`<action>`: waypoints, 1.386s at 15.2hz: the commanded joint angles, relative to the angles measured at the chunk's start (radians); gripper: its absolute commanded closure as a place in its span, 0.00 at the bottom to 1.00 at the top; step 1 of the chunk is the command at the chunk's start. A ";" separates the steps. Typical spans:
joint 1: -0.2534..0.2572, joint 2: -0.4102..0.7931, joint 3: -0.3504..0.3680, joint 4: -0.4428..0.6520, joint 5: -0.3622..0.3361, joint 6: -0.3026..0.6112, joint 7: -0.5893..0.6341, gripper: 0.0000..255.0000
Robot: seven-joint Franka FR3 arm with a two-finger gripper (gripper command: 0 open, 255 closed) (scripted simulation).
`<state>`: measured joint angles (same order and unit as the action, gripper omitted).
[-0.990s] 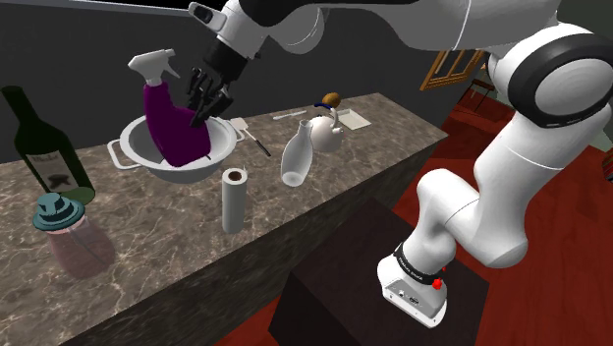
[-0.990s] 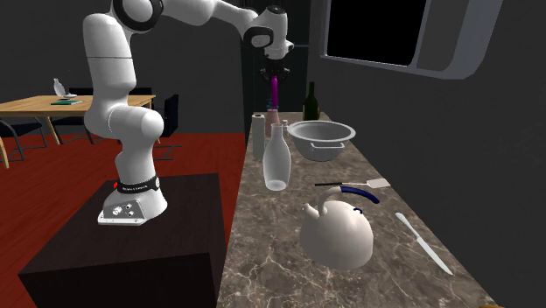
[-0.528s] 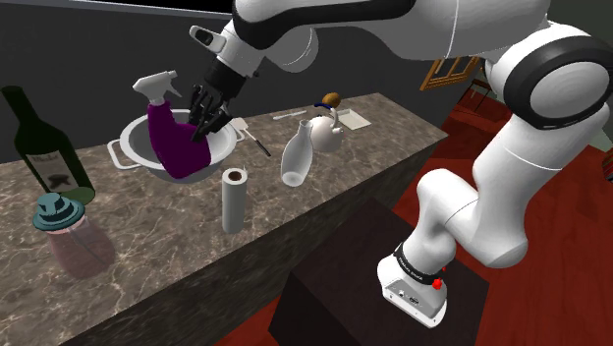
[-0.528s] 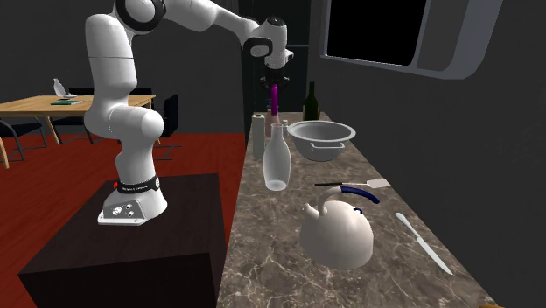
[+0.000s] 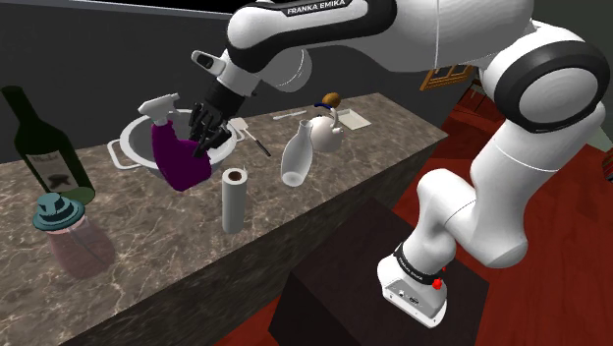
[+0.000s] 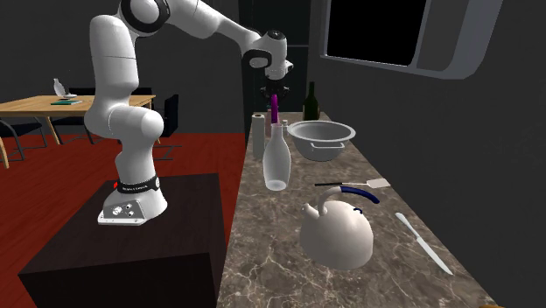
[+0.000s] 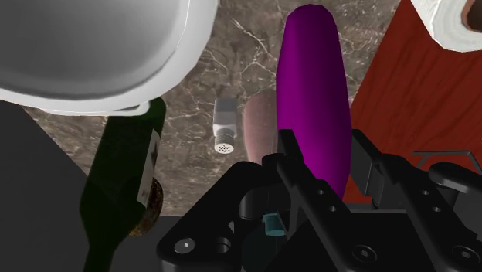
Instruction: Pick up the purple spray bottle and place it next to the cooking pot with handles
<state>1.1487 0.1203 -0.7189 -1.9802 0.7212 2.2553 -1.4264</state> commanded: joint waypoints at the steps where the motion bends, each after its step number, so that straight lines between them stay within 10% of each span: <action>1: -0.002 0.011 0.003 -0.013 0.021 0.015 -0.021 1.00; 21: -0.058 0.182 0.071 -0.076 0.280 0.123 -0.262 1.00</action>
<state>1.0950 0.2850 -0.6541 -2.0513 0.9851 2.3740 -1.6724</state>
